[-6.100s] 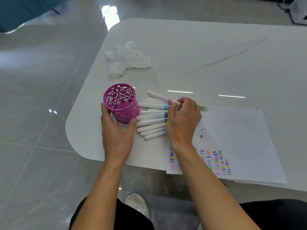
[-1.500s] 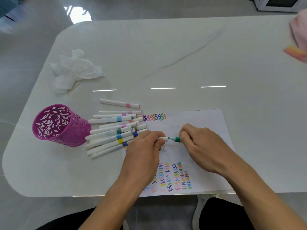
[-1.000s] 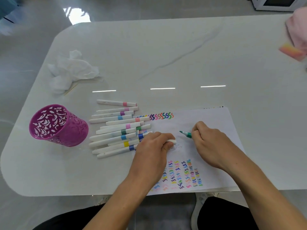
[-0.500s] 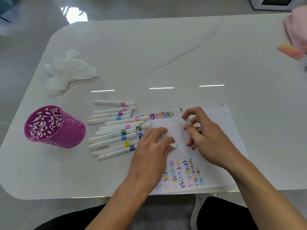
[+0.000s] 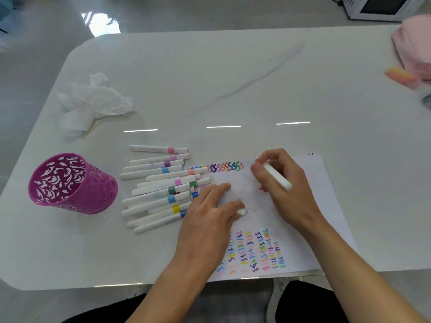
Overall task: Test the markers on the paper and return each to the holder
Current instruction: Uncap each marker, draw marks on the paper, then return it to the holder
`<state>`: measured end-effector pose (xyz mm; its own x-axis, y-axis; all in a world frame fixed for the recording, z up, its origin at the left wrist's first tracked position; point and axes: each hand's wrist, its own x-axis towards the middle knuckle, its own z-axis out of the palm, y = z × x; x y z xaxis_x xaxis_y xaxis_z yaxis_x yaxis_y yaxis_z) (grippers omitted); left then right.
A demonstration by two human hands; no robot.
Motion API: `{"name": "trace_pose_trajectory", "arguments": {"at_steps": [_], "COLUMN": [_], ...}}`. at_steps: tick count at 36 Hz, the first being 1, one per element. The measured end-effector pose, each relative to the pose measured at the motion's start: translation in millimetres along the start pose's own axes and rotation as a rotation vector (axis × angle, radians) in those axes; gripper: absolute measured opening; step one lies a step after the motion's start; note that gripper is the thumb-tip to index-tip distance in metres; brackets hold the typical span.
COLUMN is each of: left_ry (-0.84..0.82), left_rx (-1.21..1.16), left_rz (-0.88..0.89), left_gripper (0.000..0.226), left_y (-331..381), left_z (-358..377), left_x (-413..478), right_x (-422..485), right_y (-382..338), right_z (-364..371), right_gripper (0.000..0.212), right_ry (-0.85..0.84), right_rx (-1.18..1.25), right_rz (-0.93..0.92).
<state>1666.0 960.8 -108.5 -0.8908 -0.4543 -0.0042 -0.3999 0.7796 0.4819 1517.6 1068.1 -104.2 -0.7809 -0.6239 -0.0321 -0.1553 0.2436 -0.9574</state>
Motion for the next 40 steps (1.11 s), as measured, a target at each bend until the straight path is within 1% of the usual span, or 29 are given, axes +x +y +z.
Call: {"name": "trace_pose_trajectory", "arguments": {"at_steps": [3,6,9,11,13,18,25,35,40], "left_ry": [0.0,0.0,0.0,-0.003,-0.002,-0.003,-0.003,-0.022,-0.031], "left_rx": [-0.001,0.031,0.038,0.053,0.062,0.045,0.06,0.069,0.052], "left_rz": [-0.012,-0.019,-0.016,-0.011,-0.002,0.013,-0.016,-0.034,-0.041], "left_gripper": [0.019,0.019,0.019,0.019,0.018,0.014,0.019,0.019,0.016], "left_y": [-0.1,0.3,1.0,1.0,1.0,2.8,7.9,8.8,8.8], "left_z": [0.3,1.2,1.9,1.6,0.5,-2.0,-0.4,-0.3,-0.1], "left_x": [0.2,0.6,1.1,1.7,2.2,2.7,3.5,3.4,3.3], "right_x": [-0.2,4.4,8.6,11.4,14.7,16.5,14.2,16.1,17.0], "right_y": [3.6,6.9,9.3,9.9,11.3,16.1,20.4,22.8,22.6], "right_z": [1.9,0.6,0.4,3.3,7.4,10.7,13.7,12.9,12.9], "right_gripper": [0.019,0.009,0.017,0.014,0.013,0.023,0.019,0.017,0.018], "right_ry": [0.041,0.063,0.082,0.094,0.102,0.147,0.147,0.139,0.128], "right_rx": [0.041,0.081,0.132,0.145,0.137,0.081,0.022,-0.004,-0.003], "right_rz": [0.001,-0.005,0.006,0.024,0.045,0.047,0.028,-0.003,0.014]}}
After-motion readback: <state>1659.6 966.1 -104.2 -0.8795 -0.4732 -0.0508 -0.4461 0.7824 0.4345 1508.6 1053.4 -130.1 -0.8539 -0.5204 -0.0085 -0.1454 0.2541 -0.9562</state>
